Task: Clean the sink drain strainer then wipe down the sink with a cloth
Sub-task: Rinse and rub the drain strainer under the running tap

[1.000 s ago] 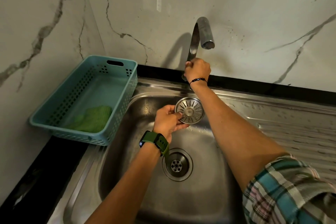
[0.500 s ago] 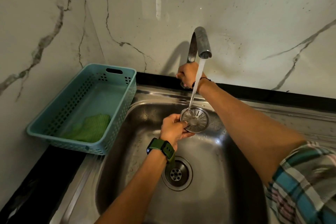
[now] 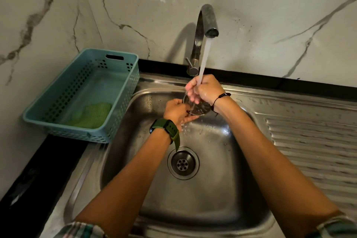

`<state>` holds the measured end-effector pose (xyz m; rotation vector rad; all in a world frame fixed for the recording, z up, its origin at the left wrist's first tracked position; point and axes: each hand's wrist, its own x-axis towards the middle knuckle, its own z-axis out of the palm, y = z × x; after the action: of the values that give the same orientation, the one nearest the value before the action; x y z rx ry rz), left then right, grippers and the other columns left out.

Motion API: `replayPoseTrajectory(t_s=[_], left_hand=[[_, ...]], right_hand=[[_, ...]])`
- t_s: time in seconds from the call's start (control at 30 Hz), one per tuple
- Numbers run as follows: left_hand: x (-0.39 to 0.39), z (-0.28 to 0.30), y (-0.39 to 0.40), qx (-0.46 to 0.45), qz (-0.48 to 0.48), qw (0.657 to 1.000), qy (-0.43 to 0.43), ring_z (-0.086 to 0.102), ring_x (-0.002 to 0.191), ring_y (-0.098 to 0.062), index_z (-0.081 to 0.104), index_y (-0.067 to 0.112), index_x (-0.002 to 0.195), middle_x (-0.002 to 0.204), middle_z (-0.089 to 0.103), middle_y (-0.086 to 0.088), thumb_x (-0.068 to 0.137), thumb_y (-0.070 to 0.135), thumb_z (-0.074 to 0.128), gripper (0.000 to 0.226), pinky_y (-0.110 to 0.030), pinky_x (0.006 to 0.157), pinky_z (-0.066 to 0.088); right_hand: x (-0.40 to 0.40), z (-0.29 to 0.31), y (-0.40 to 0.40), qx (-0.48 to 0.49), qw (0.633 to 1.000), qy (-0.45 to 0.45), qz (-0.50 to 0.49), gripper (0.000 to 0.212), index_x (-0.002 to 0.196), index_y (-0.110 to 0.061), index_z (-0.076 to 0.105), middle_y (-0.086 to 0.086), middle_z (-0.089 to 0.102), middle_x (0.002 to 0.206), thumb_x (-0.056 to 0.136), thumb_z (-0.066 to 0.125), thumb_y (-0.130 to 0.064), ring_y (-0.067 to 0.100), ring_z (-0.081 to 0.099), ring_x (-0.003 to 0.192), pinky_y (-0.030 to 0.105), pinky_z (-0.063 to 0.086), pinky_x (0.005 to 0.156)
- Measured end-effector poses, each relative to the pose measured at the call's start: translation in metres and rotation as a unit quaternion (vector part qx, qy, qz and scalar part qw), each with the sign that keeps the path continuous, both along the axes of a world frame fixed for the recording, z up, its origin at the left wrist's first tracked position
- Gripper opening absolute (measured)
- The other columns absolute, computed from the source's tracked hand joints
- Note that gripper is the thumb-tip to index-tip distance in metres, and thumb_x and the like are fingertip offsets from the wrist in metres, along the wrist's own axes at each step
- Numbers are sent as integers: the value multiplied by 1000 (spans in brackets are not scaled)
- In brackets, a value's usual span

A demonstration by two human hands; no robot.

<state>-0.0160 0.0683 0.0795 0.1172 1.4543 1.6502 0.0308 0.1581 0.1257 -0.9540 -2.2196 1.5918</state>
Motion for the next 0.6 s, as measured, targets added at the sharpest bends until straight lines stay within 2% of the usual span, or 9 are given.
replayPoseTrajectory(t_s=[0.1,0.17,0.23,0.3,0.33,0.4,0.5,0.53,0.6], left_hand=[[-6,1,-3,11,-7,1000,-20,64,73,-21,56,3,91,82,64,-12,89,-6,43,15,-27,55,59],[-15,0,-5,3,9,999,-34,64,71,-19,57,2,93,81,64,-11,91,-2,43,15,-25,54,57],[-19,-1,-3,3,22,999,-45,61,64,-16,58,2,89,76,62,-9,91,0,42,16,-24,52,55],[-14,1,2,12,24,998,-51,59,53,-12,60,2,84,70,61,-7,91,2,43,18,-21,48,51],[-11,2,5,24,20,998,-60,60,49,-10,61,4,83,67,63,-5,92,4,44,19,-21,48,51],[-8,5,9,60,8,994,-95,62,48,-7,62,5,86,69,65,-4,93,8,45,19,-20,49,52],[-15,6,9,74,-53,985,-148,63,68,-13,61,7,90,82,63,-5,94,20,45,21,-26,68,54],[-16,5,9,75,-74,982,-159,63,77,-16,61,5,92,87,64,-8,94,22,44,25,-28,77,53],[-10,4,14,87,-74,979,-168,62,90,-20,61,2,95,97,64,-11,94,25,42,30,-32,89,50]], right_hand=[[8,-7,-12,173,981,-68,59,28,97,-6,65,10,65,93,86,42,8,21,62,89,31,54,83],[19,-24,-23,356,911,-160,135,35,117,-10,57,13,57,123,85,49,0,25,53,115,34,42,101],[28,-42,-33,492,826,-208,182,54,138,-5,34,20,32,147,86,49,-7,30,30,137,36,18,115],[30,-51,-32,552,791,-208,161,61,144,-4,16,18,17,153,90,42,-10,27,10,144,35,-6,116],[31,-49,-30,552,796,-206,139,58,144,-5,17,17,18,154,91,40,-11,26,8,145,34,-8,115],[36,-44,-25,533,815,-180,138,51,140,-9,31,15,28,151,90,42,-9,24,16,143,31,1,117],[50,-41,-30,583,783,-92,196,46,124,-2,54,20,55,130,78,56,-2,30,48,126,39,29,111],[53,-43,-32,591,776,-73,208,47,122,1,55,21,57,128,75,59,0,32,51,123,44,29,109],[51,-45,-36,593,775,-104,189,55,134,-1,41,19,42,142,81,52,-4,29,34,136,42,10,116]])
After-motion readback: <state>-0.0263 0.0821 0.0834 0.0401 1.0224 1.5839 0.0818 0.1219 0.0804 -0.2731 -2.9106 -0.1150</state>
